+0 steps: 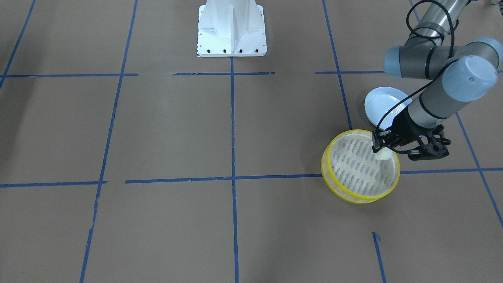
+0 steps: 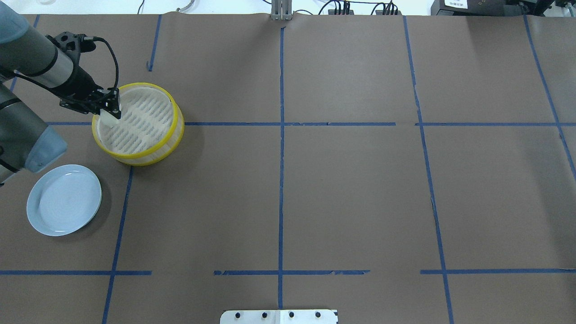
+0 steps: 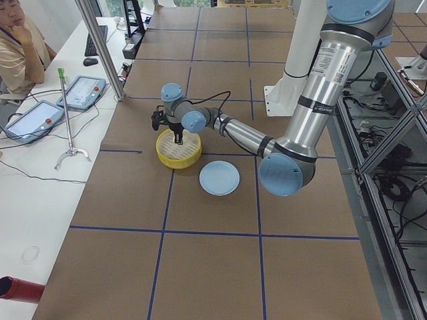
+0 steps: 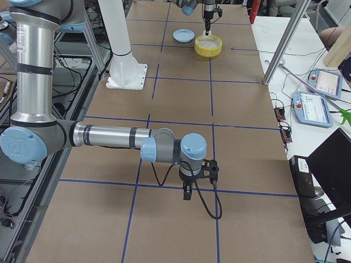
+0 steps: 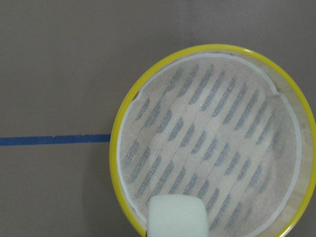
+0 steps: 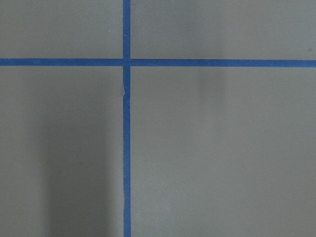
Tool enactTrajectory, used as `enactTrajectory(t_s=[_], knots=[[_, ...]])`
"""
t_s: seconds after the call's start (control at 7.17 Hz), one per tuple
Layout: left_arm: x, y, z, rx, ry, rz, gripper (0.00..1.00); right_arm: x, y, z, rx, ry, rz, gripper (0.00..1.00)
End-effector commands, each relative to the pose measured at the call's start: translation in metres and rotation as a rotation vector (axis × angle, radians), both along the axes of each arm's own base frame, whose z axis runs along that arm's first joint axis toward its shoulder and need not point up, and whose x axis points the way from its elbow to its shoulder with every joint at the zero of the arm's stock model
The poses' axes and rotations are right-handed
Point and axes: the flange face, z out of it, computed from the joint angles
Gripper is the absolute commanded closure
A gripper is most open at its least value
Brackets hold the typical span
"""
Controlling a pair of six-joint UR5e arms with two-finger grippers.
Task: Place bun in steamer
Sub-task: 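Lift the bun with the left gripper and carry it over the steamer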
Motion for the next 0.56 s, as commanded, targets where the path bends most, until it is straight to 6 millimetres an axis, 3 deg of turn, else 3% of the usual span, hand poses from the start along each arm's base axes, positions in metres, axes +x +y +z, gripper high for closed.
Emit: enactTrajectory(t_s=[0.0, 0.42], knots=[[0.0657, 0.0180, 0.0128, -0.028, -0.061, 0.020, 0.67, 0.0000, 0.0000, 0.0000, 0.000, 0.000, 0.000, 0.00], [0.0733, 0.0140, 0.0070, -0.011, -0.066, 0.020, 0.64, 0.0000, 0.0000, 0.0000, 0.000, 0.000, 0.000, 0.00]])
